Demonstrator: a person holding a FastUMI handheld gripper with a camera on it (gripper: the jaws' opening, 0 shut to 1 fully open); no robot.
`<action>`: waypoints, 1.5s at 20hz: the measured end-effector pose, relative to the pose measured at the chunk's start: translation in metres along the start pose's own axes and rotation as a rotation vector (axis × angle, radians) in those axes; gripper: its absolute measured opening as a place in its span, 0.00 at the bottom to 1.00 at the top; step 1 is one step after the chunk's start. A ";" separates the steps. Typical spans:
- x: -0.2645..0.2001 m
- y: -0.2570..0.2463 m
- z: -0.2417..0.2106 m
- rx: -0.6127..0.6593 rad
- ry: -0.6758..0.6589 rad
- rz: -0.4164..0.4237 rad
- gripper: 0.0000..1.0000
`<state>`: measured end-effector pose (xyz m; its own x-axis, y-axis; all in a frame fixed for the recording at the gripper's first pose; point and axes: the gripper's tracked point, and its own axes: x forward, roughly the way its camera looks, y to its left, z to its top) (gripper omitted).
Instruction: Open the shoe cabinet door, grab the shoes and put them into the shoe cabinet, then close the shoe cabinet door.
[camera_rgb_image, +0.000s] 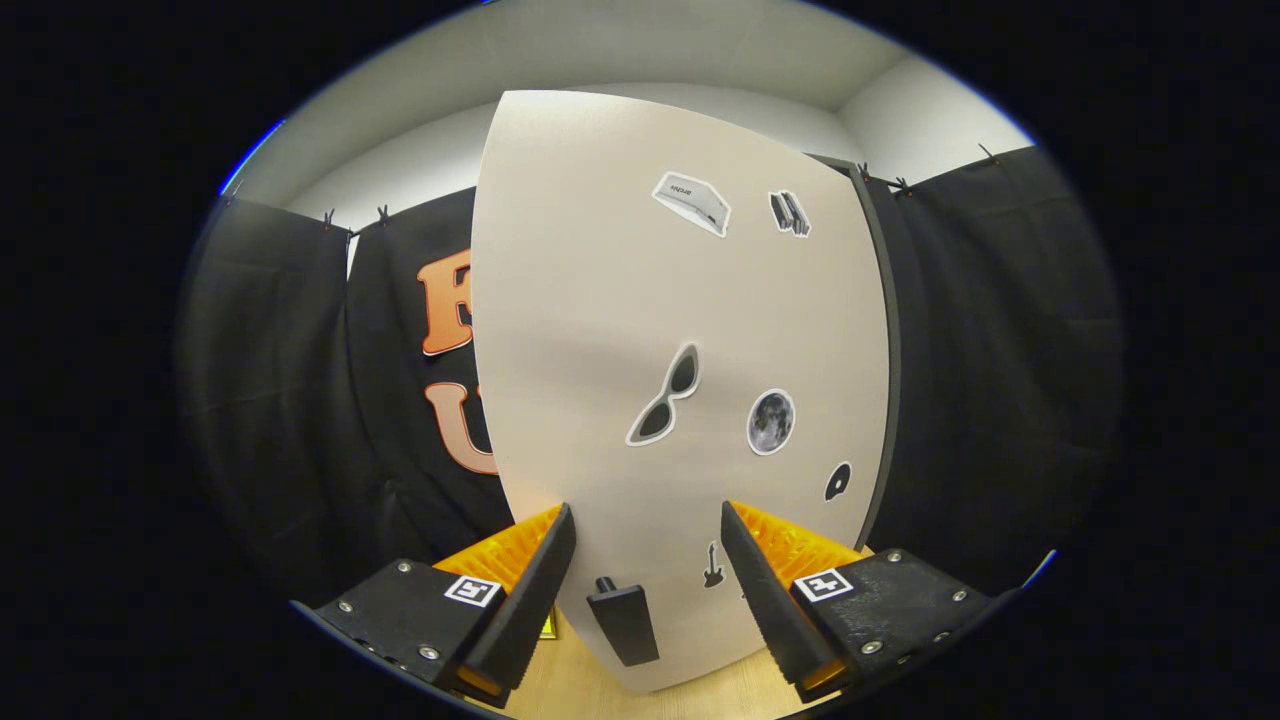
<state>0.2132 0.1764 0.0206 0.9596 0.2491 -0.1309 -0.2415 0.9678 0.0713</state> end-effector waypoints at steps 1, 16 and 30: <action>0.001 0.000 0.000 0.004 0.001 0.003 0.91; 0.008 -0.001 -0.004 0.001 0.026 0.014 0.91; 0.001 -0.009 0.014 0.008 -0.020 -0.028 0.92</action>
<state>0.2189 0.1673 0.0339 0.9687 0.2209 -0.1129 -0.2133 0.9740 0.0762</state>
